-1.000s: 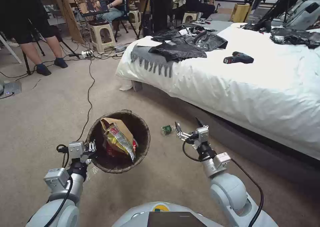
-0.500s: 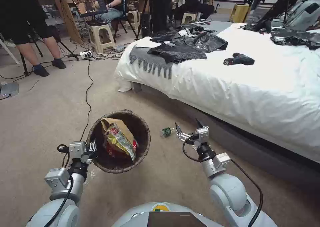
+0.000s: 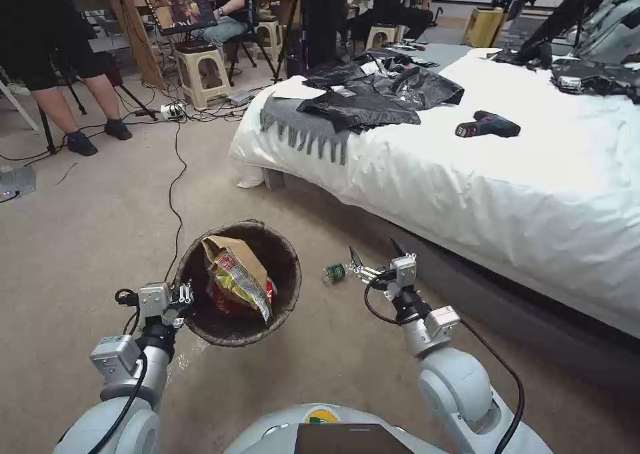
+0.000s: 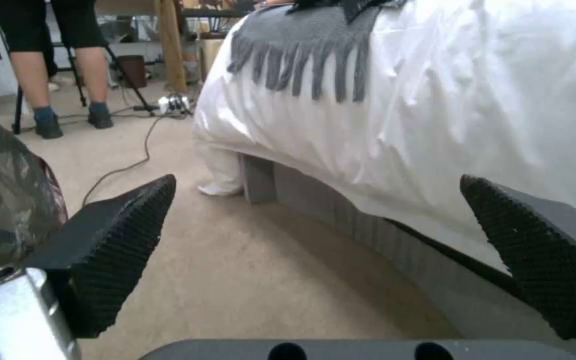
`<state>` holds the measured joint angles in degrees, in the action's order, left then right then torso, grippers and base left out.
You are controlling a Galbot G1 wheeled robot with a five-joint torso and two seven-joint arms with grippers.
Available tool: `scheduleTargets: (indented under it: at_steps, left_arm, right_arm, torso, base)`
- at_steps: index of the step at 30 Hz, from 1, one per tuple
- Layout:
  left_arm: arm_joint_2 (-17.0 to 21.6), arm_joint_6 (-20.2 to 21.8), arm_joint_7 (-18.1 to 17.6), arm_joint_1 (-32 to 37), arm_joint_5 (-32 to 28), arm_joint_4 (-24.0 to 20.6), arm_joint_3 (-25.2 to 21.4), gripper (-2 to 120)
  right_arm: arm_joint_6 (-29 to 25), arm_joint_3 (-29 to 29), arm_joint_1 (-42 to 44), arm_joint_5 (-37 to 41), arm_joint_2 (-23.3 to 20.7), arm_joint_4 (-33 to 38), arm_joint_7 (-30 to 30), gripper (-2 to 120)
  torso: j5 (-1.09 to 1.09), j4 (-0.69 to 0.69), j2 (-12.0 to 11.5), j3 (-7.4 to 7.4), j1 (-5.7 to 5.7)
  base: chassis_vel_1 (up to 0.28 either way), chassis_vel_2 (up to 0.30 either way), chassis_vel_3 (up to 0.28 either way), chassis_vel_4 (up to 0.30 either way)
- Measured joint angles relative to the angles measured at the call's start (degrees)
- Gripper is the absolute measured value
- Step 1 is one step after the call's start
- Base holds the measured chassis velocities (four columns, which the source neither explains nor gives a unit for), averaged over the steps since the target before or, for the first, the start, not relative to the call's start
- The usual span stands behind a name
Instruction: Pick up the trash bin, then pick up the garbage from the floor and place it into the trash bin.
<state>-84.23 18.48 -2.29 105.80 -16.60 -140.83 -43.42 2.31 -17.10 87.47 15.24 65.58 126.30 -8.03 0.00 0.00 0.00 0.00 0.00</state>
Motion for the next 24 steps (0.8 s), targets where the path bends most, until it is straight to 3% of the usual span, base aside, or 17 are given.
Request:
scheduleTargets:
  at_steps: [24]
  left_arm:
    - [-0.1, -0.1, 0.0, 0.2, 0.0, -0.1, 0.0, 0]
  right_arm:
    - [0.1, 1.7, 0.3, 0.1, -0.5, 0.0, 0.0, 100]
  torso:
    - [0.0, 0.0, 0.0, 0.0, 0.0]
  base:
    - [-0.06, 0.058, 0.054, -0.053]
